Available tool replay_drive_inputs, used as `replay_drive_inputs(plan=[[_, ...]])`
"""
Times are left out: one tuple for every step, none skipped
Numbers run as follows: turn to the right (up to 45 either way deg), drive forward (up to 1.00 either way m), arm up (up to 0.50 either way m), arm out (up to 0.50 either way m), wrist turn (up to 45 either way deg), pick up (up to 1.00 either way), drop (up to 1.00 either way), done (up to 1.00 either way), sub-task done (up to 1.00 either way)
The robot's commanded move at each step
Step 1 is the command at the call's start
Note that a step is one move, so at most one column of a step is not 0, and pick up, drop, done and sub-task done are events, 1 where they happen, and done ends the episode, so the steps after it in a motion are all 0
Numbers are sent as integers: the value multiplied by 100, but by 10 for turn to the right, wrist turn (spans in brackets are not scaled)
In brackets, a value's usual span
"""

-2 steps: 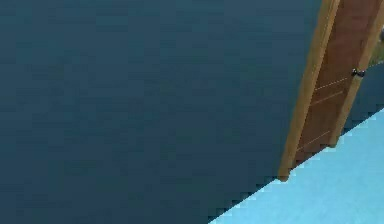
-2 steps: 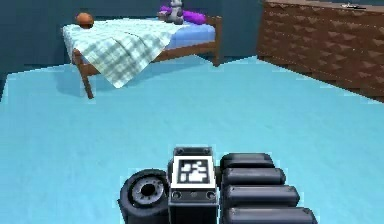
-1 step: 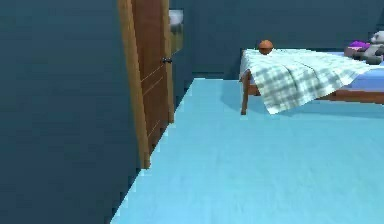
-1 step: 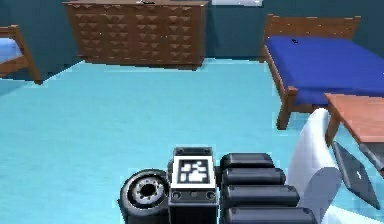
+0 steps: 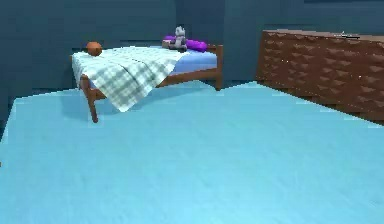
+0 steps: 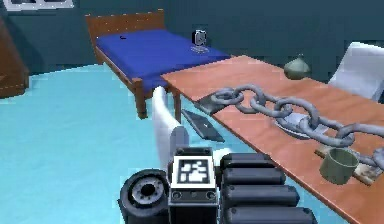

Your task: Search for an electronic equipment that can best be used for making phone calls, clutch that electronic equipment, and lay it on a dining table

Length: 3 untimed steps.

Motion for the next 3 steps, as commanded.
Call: replay_drive_inputs(plan=[[420, 0, 0, 0, 0, 0, 0, 0, 0], [450, 0, 0, 0, 0, 0, 0, 0, 0], [360, 0, 0, 0, 0, 0, 0, 0, 0]])
